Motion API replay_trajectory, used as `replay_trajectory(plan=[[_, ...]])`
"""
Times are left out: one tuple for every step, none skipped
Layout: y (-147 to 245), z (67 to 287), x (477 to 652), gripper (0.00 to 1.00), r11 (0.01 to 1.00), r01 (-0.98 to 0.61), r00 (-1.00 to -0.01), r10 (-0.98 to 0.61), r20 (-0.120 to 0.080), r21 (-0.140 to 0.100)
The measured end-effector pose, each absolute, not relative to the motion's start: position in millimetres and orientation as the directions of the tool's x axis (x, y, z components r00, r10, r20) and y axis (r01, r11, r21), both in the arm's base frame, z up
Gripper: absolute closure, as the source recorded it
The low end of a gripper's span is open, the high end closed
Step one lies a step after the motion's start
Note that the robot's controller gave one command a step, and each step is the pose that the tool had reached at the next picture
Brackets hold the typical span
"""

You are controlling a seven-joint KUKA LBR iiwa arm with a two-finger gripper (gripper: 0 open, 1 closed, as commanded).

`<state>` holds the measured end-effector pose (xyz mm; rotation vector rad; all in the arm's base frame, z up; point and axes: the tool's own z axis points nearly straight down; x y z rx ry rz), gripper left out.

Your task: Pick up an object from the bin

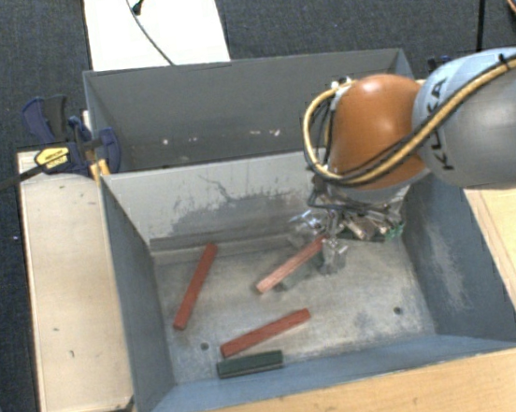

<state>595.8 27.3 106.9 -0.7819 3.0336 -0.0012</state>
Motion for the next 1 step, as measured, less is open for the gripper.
replay_trajectory(plan=[[27.6, 112.9, 597.1, 1.00, 0.876, -0.482, -0.876, -0.482, -0.008, -0.003]])
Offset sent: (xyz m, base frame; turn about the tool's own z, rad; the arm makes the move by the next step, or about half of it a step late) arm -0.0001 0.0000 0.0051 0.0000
